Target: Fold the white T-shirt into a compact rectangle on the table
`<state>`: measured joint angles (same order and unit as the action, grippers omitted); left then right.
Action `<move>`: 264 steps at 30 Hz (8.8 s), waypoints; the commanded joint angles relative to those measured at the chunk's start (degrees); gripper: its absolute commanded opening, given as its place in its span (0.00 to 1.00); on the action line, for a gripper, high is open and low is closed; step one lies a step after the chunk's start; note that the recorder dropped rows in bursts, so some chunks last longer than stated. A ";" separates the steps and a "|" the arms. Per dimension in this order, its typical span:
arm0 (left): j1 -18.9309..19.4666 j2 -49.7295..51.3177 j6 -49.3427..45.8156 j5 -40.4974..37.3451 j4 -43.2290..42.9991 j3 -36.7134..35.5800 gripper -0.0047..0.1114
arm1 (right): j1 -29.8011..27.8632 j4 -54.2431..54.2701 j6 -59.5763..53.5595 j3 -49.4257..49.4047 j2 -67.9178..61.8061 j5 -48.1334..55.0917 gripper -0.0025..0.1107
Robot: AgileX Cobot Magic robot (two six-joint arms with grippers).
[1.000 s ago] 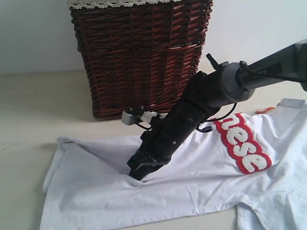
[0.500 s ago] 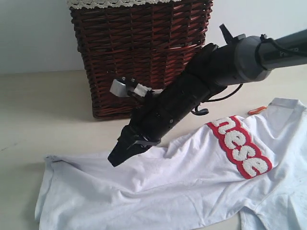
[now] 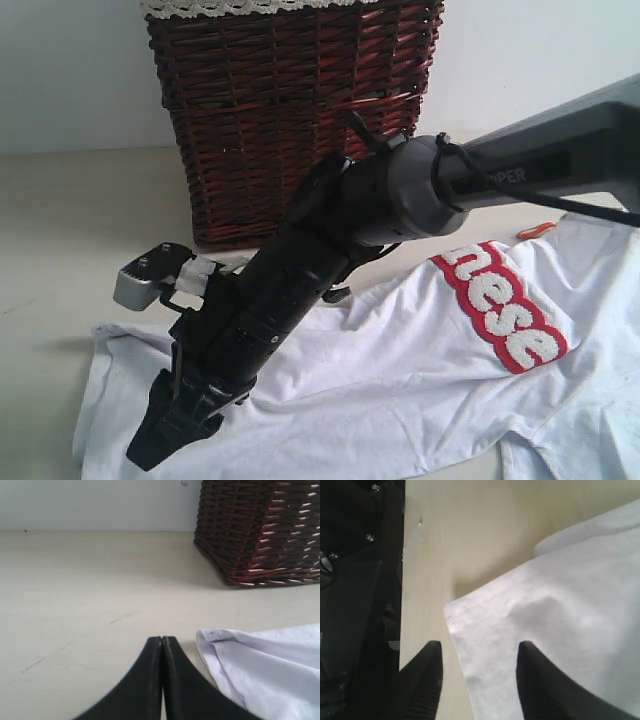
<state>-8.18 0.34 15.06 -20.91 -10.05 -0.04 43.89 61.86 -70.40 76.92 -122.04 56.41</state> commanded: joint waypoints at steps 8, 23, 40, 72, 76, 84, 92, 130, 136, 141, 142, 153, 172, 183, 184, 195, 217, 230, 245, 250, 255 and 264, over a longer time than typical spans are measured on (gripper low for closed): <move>-0.37 -0.34 0.17 0.47 0.28 0.04 0.05 | -7.05 -1.33 4.23 0.14 12.64 -0.46 0.02; -0.37 -0.34 0.17 0.47 0.28 0.04 0.05 | -40.71 -37.11 -3.37 -23.04 38.63 13.55 0.15; -0.37 -0.34 0.17 0.47 0.28 0.04 0.05 | -33.87 -54.08 25.56 -41.16 21.10 -1.77 0.12; -0.37 -0.34 0.17 0.47 0.28 0.04 0.05 | -33.87 -42.83 22.53 -41.11 25.07 -1.01 0.50; -0.37 -0.34 0.17 0.47 0.28 0.04 0.05 | -33.87 -45.57 22.53 -41.11 22.10 -3.66 0.46; -0.37 -0.34 0.17 0.47 0.28 0.04 0.05 | -33.87 -47.49 22.53 -41.11 18.48 -4.70 0.07; -0.37 -0.34 0.17 0.47 0.28 0.04 0.05 | -33.87 -44.98 23.18 -38.27 24.35 3.25 0.02; -0.37 -0.34 0.05 0.48 0.28 0.04 0.05 | -33.87 -41.82 24.05 -34.51 19.56 3.26 0.02; -0.37 -0.34 0.05 0.48 0.28 0.04 0.05 | -33.87 -41.37 24.05 -29.06 23.80 0.71 0.02; -0.37 -0.34 0.05 0.48 0.28 0.04 0.05 | -33.87 -42.03 12.91 -27.28 27.68 5.85 0.09; -0.37 -0.34 0.05 0.48 0.28 0.04 0.05 | -33.87 -43.46 8.18 -27.28 28.95 8.42 0.15; -0.37 -0.34 0.05 0.48 0.28 0.04 0.05 | -33.97 -49.69 -16.87 -36.81 36.08 12.44 0.49; -0.37 -0.34 0.05 0.48 0.28 0.04 0.05 | -33.97 -52.79 -21.78 -48.65 31.38 -10.92 0.18; -0.37 -0.34 0.05 0.48 0.28 0.04 0.05 | -33.97 -52.79 -19.21 -44.32 31.37 -9.61 0.02; -0.37 -0.34 0.05 0.48 0.28 0.04 0.05 | -33.97 -52.79 -19.21 -43.47 31.37 -9.61 0.02; -0.37 -0.34 0.05 0.48 0.28 0.04 0.05 | -33.97 -51.10 -11.80 -35.33 31.15 -15.87 0.05; -0.37 -0.34 0.05 0.48 0.28 0.04 0.05 | -33.97 -8.85 -8.86 -32.64 27.36 -35.71 0.50; -0.37 -0.34 0.05 0.48 0.28 0.04 0.05 | -33.97 -50.82 8.58 -35.55 32.11 -2.68 0.54; -0.37 -0.34 0.05 0.48 0.28 0.04 0.05 | -33.97 -44.77 9.71 -37.57 32.11 -19.40 0.35; -0.37 -0.34 0.05 0.48 0.28 0.04 0.05 | -33.97 -44.36 9.71 -37.57 32.11 -24.03 0.02; -0.37 -0.34 0.05 0.48 0.28 0.04 0.05 | -33.97 -44.36 8.92 -35.47 32.11 -30.34 0.02; -0.37 -0.34 0.05 0.48 0.28 0.04 0.05 | -33.97 -44.87 7.27 -29.61 29.57 -37.23 0.23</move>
<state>-8.18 0.34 15.06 -20.91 -10.05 -0.04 9.91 17.42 -62.07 46.34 -90.75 20.36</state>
